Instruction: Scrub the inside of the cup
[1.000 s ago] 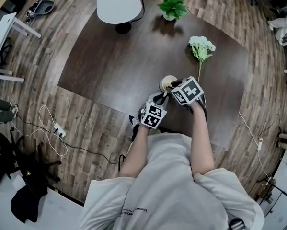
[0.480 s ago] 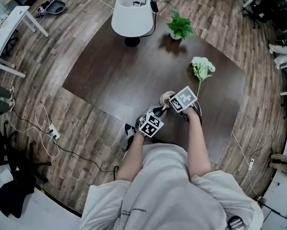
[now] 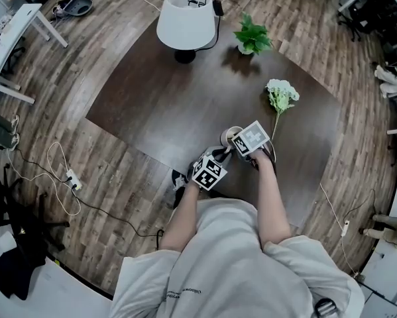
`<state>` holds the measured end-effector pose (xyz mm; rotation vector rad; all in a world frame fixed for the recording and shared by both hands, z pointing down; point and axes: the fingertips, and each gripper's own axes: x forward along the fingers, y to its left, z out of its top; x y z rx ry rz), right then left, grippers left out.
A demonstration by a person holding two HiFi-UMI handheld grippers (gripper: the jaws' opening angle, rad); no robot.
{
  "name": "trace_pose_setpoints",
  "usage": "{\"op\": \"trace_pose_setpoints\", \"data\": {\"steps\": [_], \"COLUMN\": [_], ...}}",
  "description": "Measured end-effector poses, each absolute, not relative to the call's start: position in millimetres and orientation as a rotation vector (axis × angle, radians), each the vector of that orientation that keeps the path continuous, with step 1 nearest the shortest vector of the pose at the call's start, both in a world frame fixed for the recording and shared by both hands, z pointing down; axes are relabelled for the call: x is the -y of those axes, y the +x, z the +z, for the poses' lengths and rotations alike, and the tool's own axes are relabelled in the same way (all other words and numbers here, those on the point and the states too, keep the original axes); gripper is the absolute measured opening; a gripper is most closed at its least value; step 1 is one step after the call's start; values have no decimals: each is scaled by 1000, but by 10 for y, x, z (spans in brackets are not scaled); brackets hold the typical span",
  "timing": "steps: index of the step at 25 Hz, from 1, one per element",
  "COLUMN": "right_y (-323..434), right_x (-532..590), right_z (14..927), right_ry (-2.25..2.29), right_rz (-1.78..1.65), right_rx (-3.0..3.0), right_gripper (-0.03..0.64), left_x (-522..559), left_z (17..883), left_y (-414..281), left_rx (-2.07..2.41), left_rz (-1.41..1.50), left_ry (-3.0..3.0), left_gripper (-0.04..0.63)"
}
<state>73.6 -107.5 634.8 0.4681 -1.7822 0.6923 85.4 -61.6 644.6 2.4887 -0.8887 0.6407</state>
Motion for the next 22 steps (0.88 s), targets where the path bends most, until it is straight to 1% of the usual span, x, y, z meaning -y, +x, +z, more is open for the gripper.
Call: {"op": "trace_pose_setpoints", "data": {"steps": [22], "right_y": [864], "right_x": [1297], "right_z": [6222], "right_ry": [613], "right_rz": [599], "right_rx": [1794], "right_gripper": [92], "left_x": [583], "left_z": [6446], "left_y": [871], "left_rx": [874], "left_rz": [622], "left_ry": [2475], "left_gripper": [48]}}
